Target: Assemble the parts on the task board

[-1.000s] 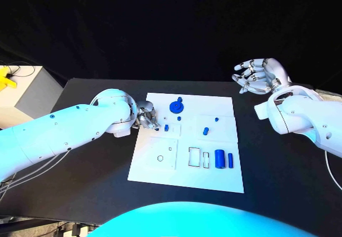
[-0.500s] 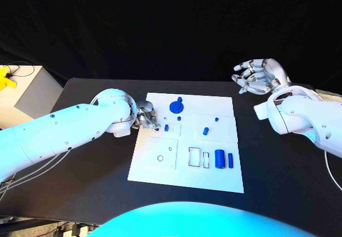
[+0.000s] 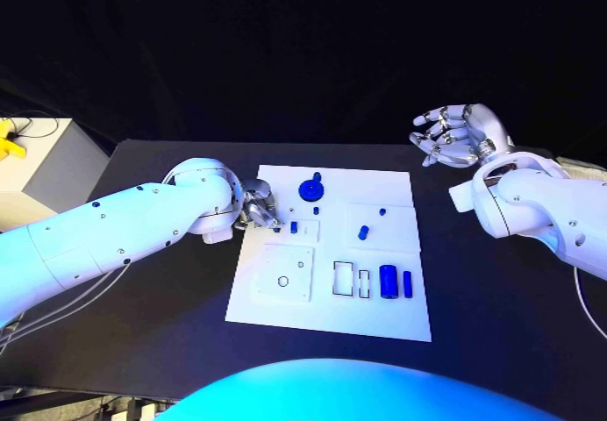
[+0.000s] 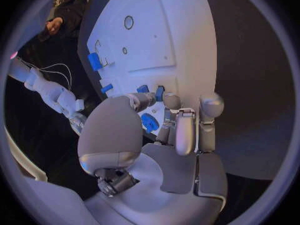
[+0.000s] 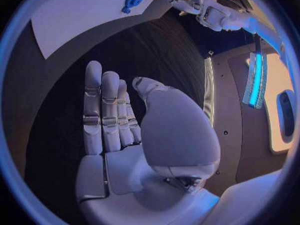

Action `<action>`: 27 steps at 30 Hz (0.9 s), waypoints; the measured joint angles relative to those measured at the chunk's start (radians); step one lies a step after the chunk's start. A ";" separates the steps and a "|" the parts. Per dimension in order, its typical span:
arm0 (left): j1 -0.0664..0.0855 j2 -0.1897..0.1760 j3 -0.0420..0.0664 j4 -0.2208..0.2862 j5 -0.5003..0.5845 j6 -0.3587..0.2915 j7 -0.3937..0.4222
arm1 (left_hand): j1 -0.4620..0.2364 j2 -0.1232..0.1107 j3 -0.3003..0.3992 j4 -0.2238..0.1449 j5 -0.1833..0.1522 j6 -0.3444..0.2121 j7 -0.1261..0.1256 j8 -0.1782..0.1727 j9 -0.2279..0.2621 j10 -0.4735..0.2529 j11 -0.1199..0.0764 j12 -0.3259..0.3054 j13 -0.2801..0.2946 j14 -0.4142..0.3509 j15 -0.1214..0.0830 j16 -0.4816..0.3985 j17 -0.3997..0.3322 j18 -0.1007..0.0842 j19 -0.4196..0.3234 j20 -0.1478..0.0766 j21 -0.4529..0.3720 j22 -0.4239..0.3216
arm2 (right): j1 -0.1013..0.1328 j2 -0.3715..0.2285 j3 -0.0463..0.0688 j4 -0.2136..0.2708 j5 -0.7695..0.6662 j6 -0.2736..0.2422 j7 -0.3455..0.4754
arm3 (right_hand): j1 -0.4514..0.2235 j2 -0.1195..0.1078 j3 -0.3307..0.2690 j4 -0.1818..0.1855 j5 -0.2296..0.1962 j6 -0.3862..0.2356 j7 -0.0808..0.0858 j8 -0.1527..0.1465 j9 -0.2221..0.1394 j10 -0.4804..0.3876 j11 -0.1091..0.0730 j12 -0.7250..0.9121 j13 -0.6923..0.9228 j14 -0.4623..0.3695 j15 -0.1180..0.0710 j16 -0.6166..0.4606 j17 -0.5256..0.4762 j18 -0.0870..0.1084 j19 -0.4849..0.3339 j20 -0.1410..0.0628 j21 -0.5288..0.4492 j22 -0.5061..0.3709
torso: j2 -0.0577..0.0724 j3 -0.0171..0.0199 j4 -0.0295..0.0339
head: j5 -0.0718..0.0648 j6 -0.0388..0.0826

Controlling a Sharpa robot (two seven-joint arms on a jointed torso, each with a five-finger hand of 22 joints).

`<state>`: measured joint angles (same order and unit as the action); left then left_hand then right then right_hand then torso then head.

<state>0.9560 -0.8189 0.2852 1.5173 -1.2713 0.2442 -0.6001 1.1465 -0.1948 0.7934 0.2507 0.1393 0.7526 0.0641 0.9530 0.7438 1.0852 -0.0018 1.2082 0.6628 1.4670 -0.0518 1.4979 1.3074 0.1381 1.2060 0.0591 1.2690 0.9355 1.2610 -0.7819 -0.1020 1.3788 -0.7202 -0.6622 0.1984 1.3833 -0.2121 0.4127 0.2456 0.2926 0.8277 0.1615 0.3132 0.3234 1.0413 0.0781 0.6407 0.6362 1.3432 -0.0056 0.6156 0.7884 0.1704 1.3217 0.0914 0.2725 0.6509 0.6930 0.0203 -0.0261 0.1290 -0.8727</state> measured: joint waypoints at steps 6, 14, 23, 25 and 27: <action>0.000 0.003 0.000 -0.002 0.005 -0.005 -0.002 | -0.023 -0.005 0.010 -0.018 0.000 0.005 -0.002 -0.001 -0.001 0.000 0.000 0.000 0.003 0.000 0.000 0.000 0.000 0.000 0.000 0.000 0.000 0.000 | -0.001 0.000 0.000 0.000 0.001 0.000 0.000 | 0.000 0.000 0.003 0.003 0.000 0.000 0.000 0.000 0.000 0.000 0.000 0.000 -0.001 0.000 0.000 0.000 0.001 0.000 0.004 0.004 0.000 -0.002 | 0.000 0.0000 0.0008 | -0.002 0.000; -0.001 0.002 0.000 -0.002 0.006 -0.009 -0.002 | -0.033 -0.015 0.004 -0.029 0.000 0.011 -0.004 -0.003 -0.006 0.002 0.002 0.000 0.003 0.000 0.000 0.000 0.000 0.000 0.000 0.000 0.000 0.000 | -0.002 -0.001 0.000 0.000 0.001 0.000 0.000 | -0.004 0.004 0.003 0.003 0.000 0.000 0.000 0.000 0.000 -0.002 -0.002 0.000 -0.001 0.000 0.000 0.000 0.001 0.000 0.004 0.004 0.000 -0.002 | 0.000 -0.0006 0.0012 | -0.003 0.000; -0.002 0.000 -0.001 -0.001 0.004 -0.009 -0.002 | -0.055 -0.037 -0.072 0.012 0.001 0.027 -0.013 -0.004 -0.011 0.002 0.001 0.000 0.004 -0.004 -0.004 0.000 0.000 0.000 0.004 -0.004 0.000 0.000 | -0.003 -0.003 0.000 0.000 0.001 0.000 0.000 | -0.004 0.004 0.003 0.003 0.000 0.000 0.000 0.000 0.000 -0.002 -0.002 0.000 -0.001 0.000 0.000 -0.006 0.001 0.000 0.004 0.004 -0.004 -0.003 | -0.001 -0.0012 0.0012 | -0.002 0.000; -0.003 0.000 -0.001 0.000 0.003 -0.009 -0.002 | -0.055 -0.037 -0.081 0.015 0.001 0.027 -0.013 -0.004 -0.011 0.002 0.001 0.000 0.004 -0.004 -0.004 0.000 0.000 0.000 0.004 -0.004 -0.002 0.000 | -0.003 -0.003 0.000 0.000 0.001 0.000 0.000 | -0.004 0.004 0.003 0.003 0.000 0.000 0.000 0.000 0.000 -0.002 -0.002 0.000 -0.002 0.000 0.000 -0.006 0.002 0.000 0.004 0.004 -0.005 -0.004 | -0.001 -0.0013 0.0012 | -0.001 0.000; -0.003 0.000 -0.002 0.001 0.003 -0.009 -0.002 | -0.058 -0.040 -0.101 0.026 0.001 0.027 -0.013 -0.004 -0.013 0.001 0.001 0.005 0.006 -0.004 -0.004 0.000 0.000 0.000 0.004 -0.004 -0.004 0.000 | -0.004 -0.004 0.000 0.000 0.001 0.001 0.000 | -0.004 0.004 0.003 0.003 0.000 0.000 0.000 0.000 0.000 -0.002 -0.002 0.000 -0.002 0.000 0.000 -0.006 0.002 0.000 0.004 0.004 -0.005 -0.005 | -0.001 -0.0013 0.0012 | -0.001 0.000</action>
<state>0.9530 -0.8193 0.2836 1.5180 -1.2685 0.2348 -0.6022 1.0889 -0.2346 0.6922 0.2767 0.1399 0.7795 0.0514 0.9491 0.7306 1.0867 -0.0003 1.2132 0.6684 1.4633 -0.0553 1.4978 1.3074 0.1381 1.2097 0.0554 1.2651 0.9356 1.2574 -0.7857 -0.1020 1.3788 -0.7188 -0.6616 0.1987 1.3788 -0.2080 0.4155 0.2484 0.2926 0.8276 0.1614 0.3132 0.3233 1.0392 0.0761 0.6407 0.6342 1.3432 -0.0056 0.6100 0.7901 0.1703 1.3253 0.0950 0.2679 0.6459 0.6924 0.0190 -0.0248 0.1275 -0.8727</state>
